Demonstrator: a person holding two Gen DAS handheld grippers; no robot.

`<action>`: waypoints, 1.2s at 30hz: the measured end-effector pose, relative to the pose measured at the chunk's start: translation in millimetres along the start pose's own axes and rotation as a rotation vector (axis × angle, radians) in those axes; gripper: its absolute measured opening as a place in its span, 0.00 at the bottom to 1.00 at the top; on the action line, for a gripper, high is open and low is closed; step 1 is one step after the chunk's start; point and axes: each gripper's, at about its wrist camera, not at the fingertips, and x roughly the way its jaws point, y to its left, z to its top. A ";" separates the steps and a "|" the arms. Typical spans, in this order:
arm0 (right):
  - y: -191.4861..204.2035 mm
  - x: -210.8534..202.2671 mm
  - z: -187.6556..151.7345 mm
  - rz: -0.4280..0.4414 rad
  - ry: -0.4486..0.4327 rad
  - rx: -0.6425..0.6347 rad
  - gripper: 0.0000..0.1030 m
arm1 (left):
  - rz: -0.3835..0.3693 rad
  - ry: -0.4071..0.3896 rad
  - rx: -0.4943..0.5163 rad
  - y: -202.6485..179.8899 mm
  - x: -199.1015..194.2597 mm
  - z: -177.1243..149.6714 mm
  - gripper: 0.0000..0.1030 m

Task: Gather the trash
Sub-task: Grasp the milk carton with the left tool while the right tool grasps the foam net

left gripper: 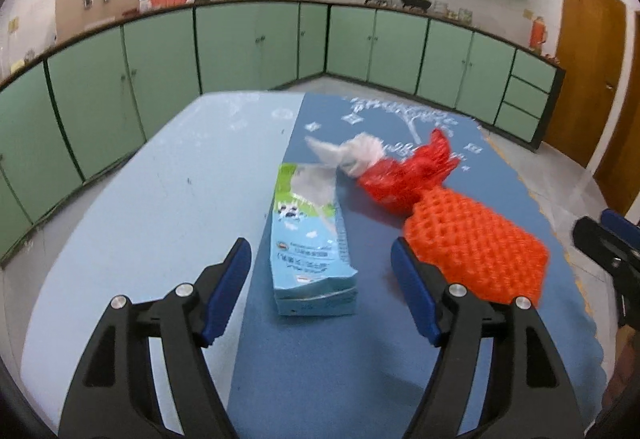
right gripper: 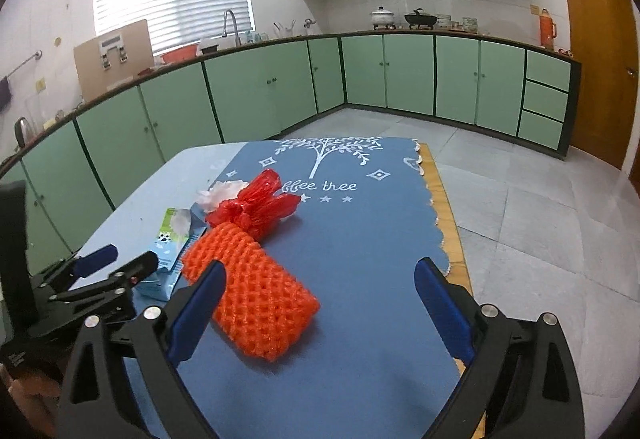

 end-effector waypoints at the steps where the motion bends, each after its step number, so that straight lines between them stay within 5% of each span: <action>1: 0.6 1.5 0.7 -0.004 0.002 -0.002 0.90 | -0.004 0.007 -0.006 1.1 4.1 0.3 0.68; 4: -0.1 8.1 2.1 -0.011 0.014 -0.001 0.90 | -0.015 0.036 -0.024 3.5 14.4 0.3 0.66; 7: 0.3 15.0 2.5 -0.010 0.026 -0.007 0.90 | -0.030 0.073 -0.049 7.9 24.1 -0.5 0.48; 22: 28.2 50.9 -6.2 0.053 0.151 -0.101 0.89 | 0.001 0.052 -0.063 16.9 1.5 -8.1 0.45; 23: 28.2 54.7 -7.8 0.055 0.169 -0.098 0.86 | 0.002 0.055 -0.063 18.1 0.6 -9.1 0.45; 25: 28.0 62.6 -11.3 0.101 0.217 -0.085 0.59 | 0.005 0.067 -0.061 20.3 -0.9 -13.3 0.45; 31: 28.9 55.7 -9.4 0.133 0.207 -0.086 0.21 | -0.005 0.128 -0.043 20.5 11.9 -19.5 0.45; 36: 27.6 43.4 -7.5 0.147 0.186 -0.083 0.19 | 0.006 0.139 -0.028 15.7 15.2 -22.1 0.44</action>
